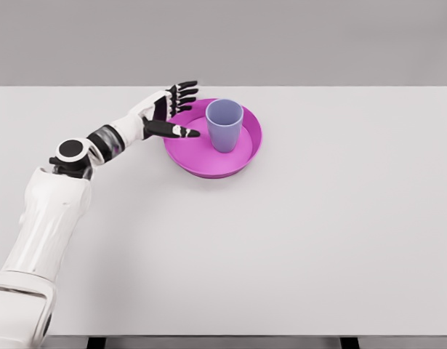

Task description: Flip the cup with left arm and place it on the plate

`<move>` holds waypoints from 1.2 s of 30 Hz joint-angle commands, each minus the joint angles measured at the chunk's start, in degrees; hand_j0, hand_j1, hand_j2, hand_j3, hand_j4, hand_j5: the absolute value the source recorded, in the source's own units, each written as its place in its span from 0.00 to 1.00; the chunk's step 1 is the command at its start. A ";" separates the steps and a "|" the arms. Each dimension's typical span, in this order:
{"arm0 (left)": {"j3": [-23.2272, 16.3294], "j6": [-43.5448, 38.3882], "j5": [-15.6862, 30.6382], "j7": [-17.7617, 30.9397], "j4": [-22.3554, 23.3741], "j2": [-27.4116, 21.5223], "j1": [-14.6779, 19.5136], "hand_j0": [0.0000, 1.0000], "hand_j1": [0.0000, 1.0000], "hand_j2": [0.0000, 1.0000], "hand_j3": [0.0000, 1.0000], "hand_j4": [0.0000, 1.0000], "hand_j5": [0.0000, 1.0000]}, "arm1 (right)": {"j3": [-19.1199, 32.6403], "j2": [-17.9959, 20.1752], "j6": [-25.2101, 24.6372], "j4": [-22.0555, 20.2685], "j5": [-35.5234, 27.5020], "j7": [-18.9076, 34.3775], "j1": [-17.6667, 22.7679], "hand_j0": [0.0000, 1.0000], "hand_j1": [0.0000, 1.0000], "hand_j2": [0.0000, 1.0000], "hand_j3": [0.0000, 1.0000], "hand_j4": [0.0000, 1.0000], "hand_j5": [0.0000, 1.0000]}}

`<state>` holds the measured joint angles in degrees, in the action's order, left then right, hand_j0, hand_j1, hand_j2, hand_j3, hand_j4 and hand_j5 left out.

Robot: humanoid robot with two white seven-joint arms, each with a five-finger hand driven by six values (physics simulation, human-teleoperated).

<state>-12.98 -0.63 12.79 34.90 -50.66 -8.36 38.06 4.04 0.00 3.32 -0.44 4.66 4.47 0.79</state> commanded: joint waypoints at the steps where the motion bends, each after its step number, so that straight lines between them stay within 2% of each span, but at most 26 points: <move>1: 0.93 0.10 0.39 0.10 -0.31 -1.13 -0.09 1.00 1.00 1.00 1.00 1.00 1.00 | 0.00 0.00 -0.07 0.00 0.00 0.01 0.00 1.00 1.00 1.00 1.00 1.00 1.00; 7: 6.12 2.12 0.39 0.10 -2.07 -7.63 -0.09 1.00 1.00 1.00 1.00 1.00 1.00 | 0.00 0.00 -0.07 0.00 0.00 0.01 0.09 1.00 1.00 1.00 1.00 1.00 1.00; 13: 6.30 23.03 1.01 0.10 -2.16 -20.20 -1.23 1.00 1.00 1.00 1.00 1.00 1.00 | 0.00 0.00 -0.07 0.00 0.00 0.01 0.09 1.00 1.00 1.00 1.00 1.00 1.00; 15: 6.30 29.89 1.09 0.10 -2.16 -20.64 -2.90 1.00 1.00 1.00 1.00 1.00 1.00 | 0.00 0.00 0.02 0.00 0.00 0.01 0.09 1.00 1.00 1.00 1.00 1.00 1.00; 17: 6.30 32.71 1.18 0.10 -3.74 -21.60 -3.86 1.00 1.00 1.00 1.00 1.00 1.00 | 0.00 0.00 0.02 0.00 0.00 0.01 0.00 1.00 1.00 1.00 1.00 1.00 1.00; 22: 6.12 33.24 1.54 0.10 -5.76 -21.61 -5.53 1.00 1.00 1.00 1.00 1.00 1.00 | 0.00 0.00 -0.07 0.00 0.00 0.01 0.09 1.00 1.00 1.00 1.00 1.00 1.00; 24: 6.12 33.24 1.45 0.10 -9.18 -21.34 -7.91 1.00 1.00 1.00 1.00 1.00 1.00 | 0.00 0.00 0.02 0.00 0.00 0.01 0.09 1.00 1.00 1.00 1.00 1.00 1.00; 26: 6.12 33.24 1.36 0.10 -14.81 -21.78 -12.04 1.00 1.00 1.00 1.00 1.00 1.00 | 0.00 0.00 -0.07 0.00 0.00 0.01 0.09 1.00 1.00 1.00 1.00 1.00 1.00; 27: 5.77 33.24 1.36 0.10 -16.04 -21.43 -12.13 1.00 1.00 1.00 1.00 1.00 1.00 | 0.00 0.00 0.02 0.00 0.00 0.01 0.09 1.00 1.00 1.00 1.00 1.00 1.00; 31: 5.33 33.24 0.57 0.10 -16.22 -22.31 -14.76 1.00 1.00 1.00 1.00 1.00 1.00 | 0.00 0.00 0.02 0.00 0.00 0.01 0.09 1.00 1.00 1.00 1.00 1.00 1.00; 36: 5.33 33.24 -0.40 0.10 -16.22 -23.01 -14.85 1.00 1.00 1.00 1.00 1.00 1.00 | 0.00 0.00 -0.07 0.00 0.00 0.01 0.09 1.00 1.00 1.00 1.00 1.00 1.00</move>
<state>-7.65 32.71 12.35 35.02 -66.65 -31.09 23.20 4.04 0.00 3.30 -0.44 4.66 4.47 0.88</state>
